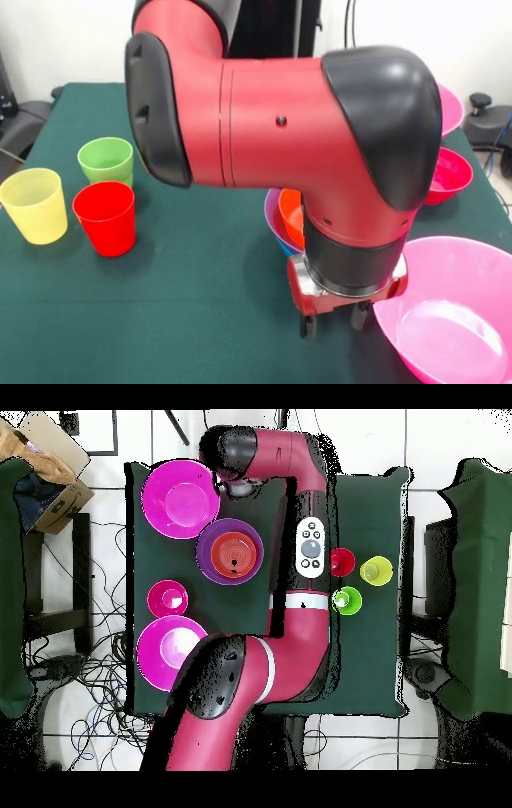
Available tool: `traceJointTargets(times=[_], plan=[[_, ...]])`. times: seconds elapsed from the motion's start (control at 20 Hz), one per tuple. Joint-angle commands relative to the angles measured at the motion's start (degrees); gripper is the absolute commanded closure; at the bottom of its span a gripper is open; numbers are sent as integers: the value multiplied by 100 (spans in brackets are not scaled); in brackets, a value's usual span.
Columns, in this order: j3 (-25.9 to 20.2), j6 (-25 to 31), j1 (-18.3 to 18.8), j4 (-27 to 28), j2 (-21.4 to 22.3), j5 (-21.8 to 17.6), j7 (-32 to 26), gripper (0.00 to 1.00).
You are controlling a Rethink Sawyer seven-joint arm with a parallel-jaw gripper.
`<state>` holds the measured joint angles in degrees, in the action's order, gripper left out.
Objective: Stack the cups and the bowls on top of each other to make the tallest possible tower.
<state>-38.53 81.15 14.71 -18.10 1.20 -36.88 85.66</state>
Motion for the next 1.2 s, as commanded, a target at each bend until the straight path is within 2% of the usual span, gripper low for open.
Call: traceJointTargets(times=[0.05,0.15,0.2,0.3,0.35,0.4,0.6,0.7,0.8,0.9,1.05,1.2], plan=[[-573,644,-142,250,53,-604,-965,0],[-651,477,-126,250,100,-627,-951,0],[-702,60,-109,241,112,-599,-833,0],[-717,-1687,0,-2,209,-136,-595,0],[-737,-2050,70,-143,270,100,-678,0],[-799,-2221,141,-262,313,302,-834,0],[-815,-2386,188,-345,362,455,-1037,0],[-720,-2455,213,-497,414,566,-1093,0],[-655,-2243,191,-494,420,544,-1085,0],[-589,-1680,100,-333,339,366,-1111,0],[-572,-1078,-48,-196,175,270,-721,0],[-570,-217,-159,-53,72,99,-599,0]])
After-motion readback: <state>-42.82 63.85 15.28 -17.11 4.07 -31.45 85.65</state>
